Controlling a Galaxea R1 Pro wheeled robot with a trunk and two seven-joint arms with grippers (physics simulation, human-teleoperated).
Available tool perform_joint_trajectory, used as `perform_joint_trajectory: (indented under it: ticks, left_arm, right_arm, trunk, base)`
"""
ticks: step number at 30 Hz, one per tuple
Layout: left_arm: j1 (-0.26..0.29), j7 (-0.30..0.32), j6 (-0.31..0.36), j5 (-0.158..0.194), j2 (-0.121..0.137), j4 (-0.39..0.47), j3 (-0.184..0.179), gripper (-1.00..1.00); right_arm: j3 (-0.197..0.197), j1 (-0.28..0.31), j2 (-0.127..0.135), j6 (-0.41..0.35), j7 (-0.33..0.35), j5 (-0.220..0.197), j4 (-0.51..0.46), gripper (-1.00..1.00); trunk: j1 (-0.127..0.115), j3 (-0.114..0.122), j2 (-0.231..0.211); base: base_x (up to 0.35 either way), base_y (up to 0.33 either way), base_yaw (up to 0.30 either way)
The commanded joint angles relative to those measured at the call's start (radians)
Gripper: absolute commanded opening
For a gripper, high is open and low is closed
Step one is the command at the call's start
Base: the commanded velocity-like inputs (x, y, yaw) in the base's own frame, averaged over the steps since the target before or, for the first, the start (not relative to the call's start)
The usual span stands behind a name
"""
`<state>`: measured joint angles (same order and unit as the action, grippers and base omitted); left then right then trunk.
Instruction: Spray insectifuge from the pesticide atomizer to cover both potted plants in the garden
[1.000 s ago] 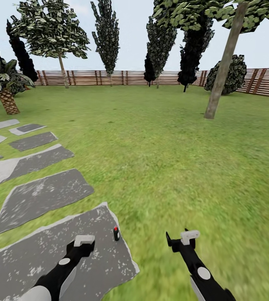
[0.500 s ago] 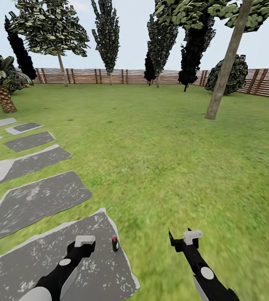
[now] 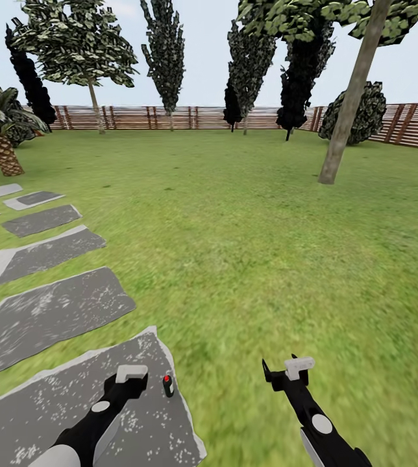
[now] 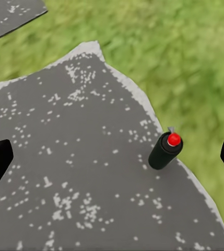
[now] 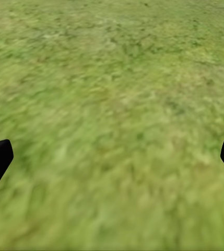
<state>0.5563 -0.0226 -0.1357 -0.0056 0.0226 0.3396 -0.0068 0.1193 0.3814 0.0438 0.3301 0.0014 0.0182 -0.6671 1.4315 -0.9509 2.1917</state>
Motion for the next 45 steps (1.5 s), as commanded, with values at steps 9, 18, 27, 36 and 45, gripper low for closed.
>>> perform_joint_trajectory:
  ticks: [9,18,27,36,45]
  left_arm:
    - [-0.001,-0.001,-0.045,0.0,0.0,-0.008,-0.002,1.0]
    - [-0.001,0.0,-0.047,-0.001,-0.001,-0.011,-0.002,1.0]
    - [-0.001,-0.001,-0.048,-0.001,-0.001,-0.014,-0.002,1.0]
    - [-0.001,-0.001,-0.051,-0.001,-0.001,-0.014,-0.002,1.0]
    - [-0.001,-0.001,-0.051,-0.002,-0.001,-0.014,-0.002,1.0]
  right_arm:
    - [0.002,0.001,0.001,0.003,0.0,0.001,0.001,1.0]
    - [0.0,0.001,0.001,0.001,-0.002,0.0,0.0,1.0]
    - [0.0,0.001,0.001,0.001,-0.002,0.0,0.0,1.0]
    - [0.0,0.001,0.001,0.001,-0.002,0.0,-0.001,1.0]
    - [0.0,0.001,0.0,0.0,-0.002,0.0,0.0,1.0]
  trunk:
    - [0.0,-0.001,0.0]
    - [0.031,-0.033,0.056]
    - [0.065,-0.075,0.119]
    - [0.1,-0.118,0.182]
    - [0.134,-0.16,0.245]
  base:
    - [0.002,-0.003,0.0]
    - [0.0,0.0,0.0]
    - [0.0,0.0,0.0]
    - [0.0,0.0,0.0]
    - [0.0,0.0,0.0]
